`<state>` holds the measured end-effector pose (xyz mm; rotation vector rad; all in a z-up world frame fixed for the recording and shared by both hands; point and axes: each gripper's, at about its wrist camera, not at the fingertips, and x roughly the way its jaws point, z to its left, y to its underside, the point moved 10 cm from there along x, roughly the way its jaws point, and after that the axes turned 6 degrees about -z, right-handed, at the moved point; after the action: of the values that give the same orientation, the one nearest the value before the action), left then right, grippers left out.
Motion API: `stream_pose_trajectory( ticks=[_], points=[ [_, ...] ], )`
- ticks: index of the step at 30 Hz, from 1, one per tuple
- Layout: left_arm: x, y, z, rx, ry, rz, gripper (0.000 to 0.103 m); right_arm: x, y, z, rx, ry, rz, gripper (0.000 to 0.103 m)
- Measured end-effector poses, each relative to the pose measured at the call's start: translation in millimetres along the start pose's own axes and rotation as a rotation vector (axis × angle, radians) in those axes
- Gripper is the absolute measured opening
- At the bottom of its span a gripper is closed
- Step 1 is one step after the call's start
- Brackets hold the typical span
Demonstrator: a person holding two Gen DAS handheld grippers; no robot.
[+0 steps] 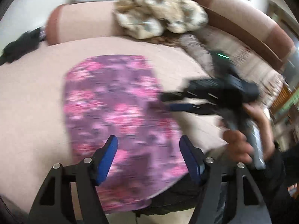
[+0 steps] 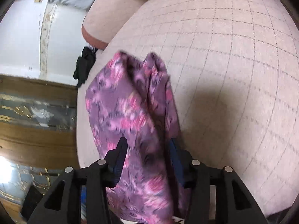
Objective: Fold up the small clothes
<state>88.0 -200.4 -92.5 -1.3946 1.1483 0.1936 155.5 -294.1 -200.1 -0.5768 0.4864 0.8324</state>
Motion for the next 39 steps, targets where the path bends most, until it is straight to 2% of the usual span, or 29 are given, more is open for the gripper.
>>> stream_pose_trajectory(
  ticks=[3,5,7,10,11,12,13,14,16,17,19,20,25,29,32,35,39],
  points=[
    [-2,6,48,-0.051,-0.12,-0.036,0.068,-6,19,18,-0.066,0.03,-0.034,0.053],
    [3,18,76,-0.081,-0.176,-0.024,0.068,-8,37,21,-0.106,0.105,-0.048,0.052],
    [7,32,93,-0.119,-0.179,-0.011,0.068,-5,38,12,-0.185,0.25,-0.045,0.011],
    [12,40,105,-0.209,-0.139,0.008,0.068,-8,36,-11,-0.191,0.418,-0.074,0.01],
    [12,39,104,-0.227,-0.117,0.006,0.068,-12,34,-27,-0.17,0.516,-0.092,0.01],
    [11,41,102,-0.227,-0.102,0.004,0.068,-14,35,-37,-0.153,0.575,-0.096,0.009],
    [10,43,100,-0.218,-0.096,0.009,0.068,-16,35,-40,-0.131,0.583,-0.102,0.009],
    [9,43,99,-0.213,-0.091,0.015,0.068,-20,37,-38,-0.119,0.553,-0.116,0.009],
    [13,41,96,-0.238,-0.06,0.017,0.068,-40,40,-25,-0.1,0.451,-0.183,0.013],
    [13,40,95,-0.251,-0.041,0.015,0.068,-47,43,-8,-0.09,0.364,-0.219,0.022],
    [13,40,95,-0.254,-0.03,0.009,0.068,-56,58,20,-0.08,0.218,-0.262,0.076],
    [13,40,96,-0.249,-0.038,0.008,0.068,-57,66,27,-0.084,0.198,-0.274,0.082],
    [10,44,101,-0.281,-0.034,0.012,0.068,-62,83,47,-0.135,0.192,-0.3,0.083],
    [-4,42,104,-0.282,-0.044,-0.025,0.069,-71,72,29,-0.128,0.174,-0.299,0.083],
    [-13,31,109,-0.3,-0.047,-0.064,0.072,-63,57,24,-0.144,0.233,-0.284,0.083],
    [-14,14,115,-0.318,-0.049,-0.063,0.072,-61,43,21,-0.204,0.365,-0.265,0.083],
    [-20,-20,125,-0.34,-0.056,-0.076,0.073,-59,23,37,-0.245,0.34,-0.282,0.083]
  ],
)
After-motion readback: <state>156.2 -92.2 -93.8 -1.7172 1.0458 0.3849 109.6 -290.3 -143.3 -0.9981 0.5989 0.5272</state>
